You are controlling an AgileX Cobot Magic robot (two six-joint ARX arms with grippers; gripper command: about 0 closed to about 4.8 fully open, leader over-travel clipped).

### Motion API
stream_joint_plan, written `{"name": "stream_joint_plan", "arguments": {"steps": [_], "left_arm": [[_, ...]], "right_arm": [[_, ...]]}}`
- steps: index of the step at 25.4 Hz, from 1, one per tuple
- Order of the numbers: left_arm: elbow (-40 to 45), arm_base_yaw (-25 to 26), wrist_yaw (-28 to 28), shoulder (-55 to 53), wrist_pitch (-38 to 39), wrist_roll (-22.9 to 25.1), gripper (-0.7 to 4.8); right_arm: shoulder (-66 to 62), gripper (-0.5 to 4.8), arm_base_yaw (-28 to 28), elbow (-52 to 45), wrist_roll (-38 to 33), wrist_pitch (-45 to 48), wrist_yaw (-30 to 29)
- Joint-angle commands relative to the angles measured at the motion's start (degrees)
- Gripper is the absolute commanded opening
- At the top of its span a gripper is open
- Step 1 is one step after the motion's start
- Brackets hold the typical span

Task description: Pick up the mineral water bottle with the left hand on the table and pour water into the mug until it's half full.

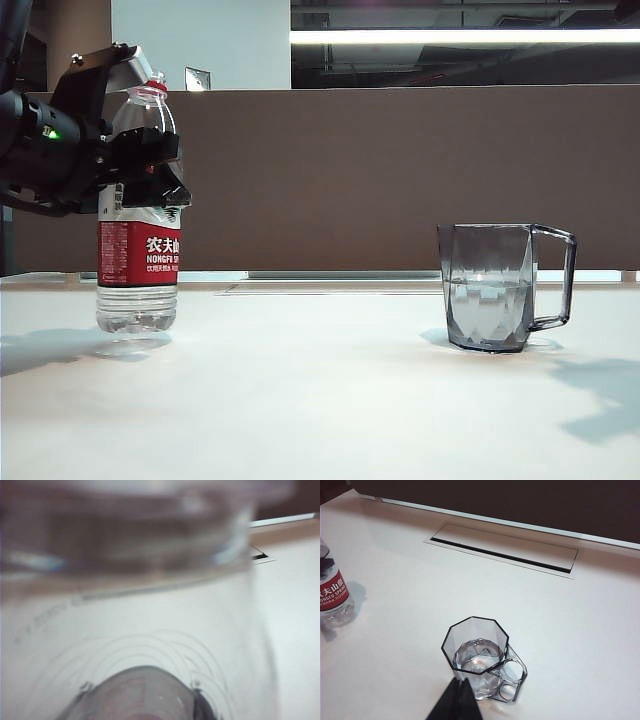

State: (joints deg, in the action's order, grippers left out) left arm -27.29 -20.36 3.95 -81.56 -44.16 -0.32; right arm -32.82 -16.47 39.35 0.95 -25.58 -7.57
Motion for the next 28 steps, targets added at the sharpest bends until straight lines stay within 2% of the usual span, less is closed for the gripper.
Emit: {"name": "stream_joint_plan", "arguments": {"steps": [1,7,11,28], "left_arm": [[0.0,0.0,0.2,0.2,-4.1,-2.1,2.14],[-0.1,-0.4,0.2,-3.1,-10.0,-2.4,2.14],[-0.1,-1.1,0.2,-6.6,-12.3,-4.6,2.14],[-0.1,-1.1,0.2,-7.8,-12.6,-4.6,2.14]], "right_arm": [[0.2,-0.08,0.0,0.4,0.2,0.9,-0.1],[0.2,-0.08,0.0,0.4,0.2,0.9,-0.1],[0.2,-0.08,0.0,0.4,0.2,0.9,-0.1],[0.3,-0.08,0.0,0.4,0.2,0.9,-0.3]]}}
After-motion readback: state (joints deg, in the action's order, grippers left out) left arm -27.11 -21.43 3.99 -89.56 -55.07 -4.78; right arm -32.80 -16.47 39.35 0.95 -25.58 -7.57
